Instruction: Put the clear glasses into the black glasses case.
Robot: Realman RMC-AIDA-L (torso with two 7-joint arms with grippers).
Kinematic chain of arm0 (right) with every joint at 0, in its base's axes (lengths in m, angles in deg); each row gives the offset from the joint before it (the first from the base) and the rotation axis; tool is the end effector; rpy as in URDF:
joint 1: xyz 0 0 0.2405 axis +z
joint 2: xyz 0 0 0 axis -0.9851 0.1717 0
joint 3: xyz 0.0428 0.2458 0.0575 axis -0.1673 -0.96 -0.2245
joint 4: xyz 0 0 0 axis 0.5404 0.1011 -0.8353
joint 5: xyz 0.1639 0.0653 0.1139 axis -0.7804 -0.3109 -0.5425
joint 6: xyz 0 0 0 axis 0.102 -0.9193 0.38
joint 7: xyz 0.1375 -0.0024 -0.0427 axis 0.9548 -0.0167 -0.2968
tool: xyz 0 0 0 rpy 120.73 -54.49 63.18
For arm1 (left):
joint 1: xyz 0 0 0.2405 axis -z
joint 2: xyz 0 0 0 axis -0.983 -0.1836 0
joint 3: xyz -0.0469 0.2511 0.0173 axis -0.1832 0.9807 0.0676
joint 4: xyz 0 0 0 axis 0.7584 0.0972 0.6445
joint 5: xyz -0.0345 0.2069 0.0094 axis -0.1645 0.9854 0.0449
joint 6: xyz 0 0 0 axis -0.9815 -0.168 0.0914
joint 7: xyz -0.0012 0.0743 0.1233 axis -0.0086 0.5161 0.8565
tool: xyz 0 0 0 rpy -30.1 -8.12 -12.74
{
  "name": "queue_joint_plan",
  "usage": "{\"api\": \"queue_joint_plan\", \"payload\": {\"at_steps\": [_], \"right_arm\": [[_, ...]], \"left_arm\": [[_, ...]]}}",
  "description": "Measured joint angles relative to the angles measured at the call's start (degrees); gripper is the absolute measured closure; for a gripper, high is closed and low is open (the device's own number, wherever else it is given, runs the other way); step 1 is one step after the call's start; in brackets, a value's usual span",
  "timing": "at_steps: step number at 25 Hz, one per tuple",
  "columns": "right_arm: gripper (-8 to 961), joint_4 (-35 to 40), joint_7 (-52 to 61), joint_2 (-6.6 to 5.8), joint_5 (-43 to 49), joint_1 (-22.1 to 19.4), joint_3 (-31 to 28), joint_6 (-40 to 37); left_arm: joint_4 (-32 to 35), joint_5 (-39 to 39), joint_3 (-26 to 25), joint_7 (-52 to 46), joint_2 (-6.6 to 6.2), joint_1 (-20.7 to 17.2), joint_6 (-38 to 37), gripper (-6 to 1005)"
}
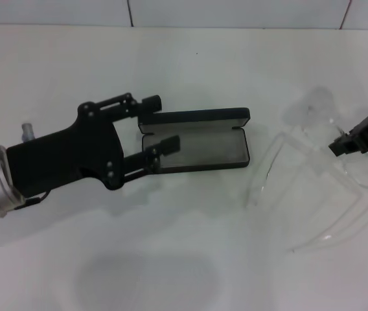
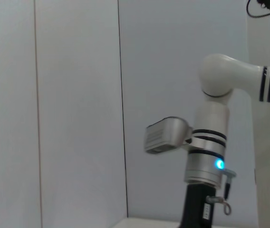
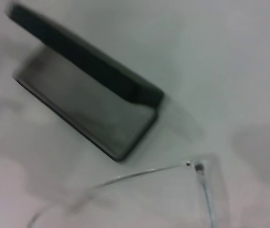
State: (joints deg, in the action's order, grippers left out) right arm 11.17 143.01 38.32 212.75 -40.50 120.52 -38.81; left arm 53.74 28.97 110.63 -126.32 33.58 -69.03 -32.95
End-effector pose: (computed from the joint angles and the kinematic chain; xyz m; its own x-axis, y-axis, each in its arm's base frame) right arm 0.1977 0.3792 0.0461 0.7383 -0.6685 0.0892 -0.6067 -0.7162 -0.3449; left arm -0.2302 0.2714 0.0064 0.6972 -0.0549 0.7147 0.2271 -0.9288 -0.2928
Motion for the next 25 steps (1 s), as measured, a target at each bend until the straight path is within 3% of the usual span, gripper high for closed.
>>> {"api": "queue_joint_plan", "payload": {"at_steps": [6, 11, 19, 22, 25], "right_arm": [[844, -3.1, -8.9, -0.08, -12.2, -4.7, -10.7, -1.2], [843, -12.0, -17.8, -0.18, -21.0, -5.2, -12.8, -1.4], [843, -20.2, -23.6, 0.0, -27.6, -4.6, -12.6, -2.1], [842, -22.8, -25.0, 0.03, -32.5, -4.8, -12.5, -2.6], [842, -24.8, -26.3, 0.04, -35.4, -4.7, -12.5, -3.0]], "left_arm": [[0.7, -2.6, 0.3, -0.3, -0.18, 1.3, -0.3, 485], [2.6, -5.3, 0.7, -0.2, 0.08, 5.0, -0.5, 491], [0.7, -6.6, 2.2, -0.2, 0.13, 12.2, -0.4, 807], [0.3, -8.5, 7.1, 0.5, 0.17, 13.9, -0.1, 923], [0.3, -9.8, 9.9, 1.7, 0.2, 14.3, 0.0, 940]]}}
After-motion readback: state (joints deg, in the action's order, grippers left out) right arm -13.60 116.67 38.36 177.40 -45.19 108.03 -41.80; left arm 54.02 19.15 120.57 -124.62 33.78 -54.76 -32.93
